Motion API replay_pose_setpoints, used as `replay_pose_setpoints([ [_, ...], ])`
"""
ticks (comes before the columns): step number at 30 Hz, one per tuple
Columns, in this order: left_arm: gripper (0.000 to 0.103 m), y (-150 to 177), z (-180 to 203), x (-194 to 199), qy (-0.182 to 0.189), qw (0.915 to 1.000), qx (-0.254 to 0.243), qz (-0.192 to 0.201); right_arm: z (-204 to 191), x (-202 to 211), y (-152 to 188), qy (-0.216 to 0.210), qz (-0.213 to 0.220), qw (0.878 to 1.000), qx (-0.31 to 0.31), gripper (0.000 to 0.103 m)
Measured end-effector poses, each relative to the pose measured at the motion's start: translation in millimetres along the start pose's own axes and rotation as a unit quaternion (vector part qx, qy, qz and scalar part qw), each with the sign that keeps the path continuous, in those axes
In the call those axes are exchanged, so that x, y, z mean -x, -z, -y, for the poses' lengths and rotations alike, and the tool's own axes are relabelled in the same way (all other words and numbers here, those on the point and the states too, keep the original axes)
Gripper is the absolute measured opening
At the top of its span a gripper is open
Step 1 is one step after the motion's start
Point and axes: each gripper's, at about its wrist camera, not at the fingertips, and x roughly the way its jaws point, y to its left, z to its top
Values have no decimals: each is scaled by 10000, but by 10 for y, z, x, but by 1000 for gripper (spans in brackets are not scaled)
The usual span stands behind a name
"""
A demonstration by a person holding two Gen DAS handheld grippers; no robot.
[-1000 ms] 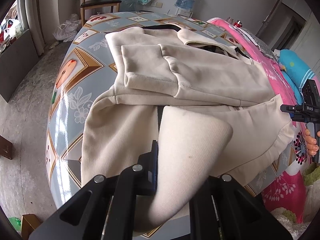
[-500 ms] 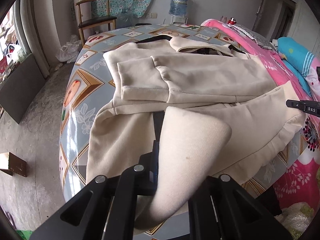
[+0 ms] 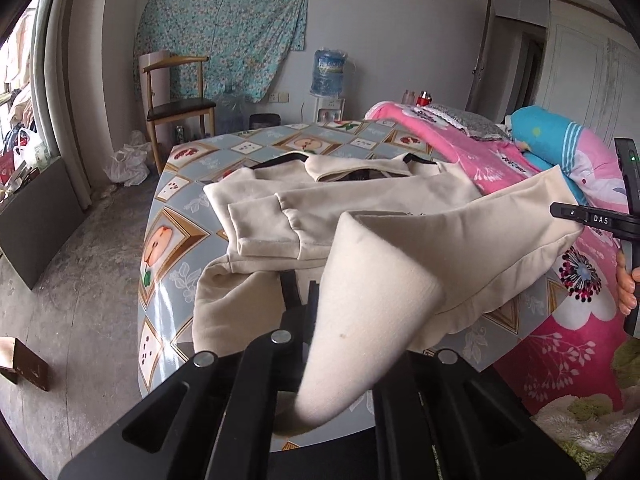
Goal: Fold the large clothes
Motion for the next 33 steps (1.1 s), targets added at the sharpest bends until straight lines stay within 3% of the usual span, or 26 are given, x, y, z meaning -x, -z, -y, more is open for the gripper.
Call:
replay_pose_setpoints([
  [8,5,-147,-22,146,-6,9996,-24,273,49,163,-112,-28,331,9993,-183,5],
  [20,5,-534,-109,59,-69,9985,-60,541,99,114,-469,-97,667,9975,-234,5],
  [27,5,-962,-261,-206,-75,9977,-140,654,50,-113,-879,-57,857,9963,-70,5],
  [33,5,-1477,-525,-729,-10,9985,-109,528,36,-589,-1391,-88,883,9961,-16,5],
])
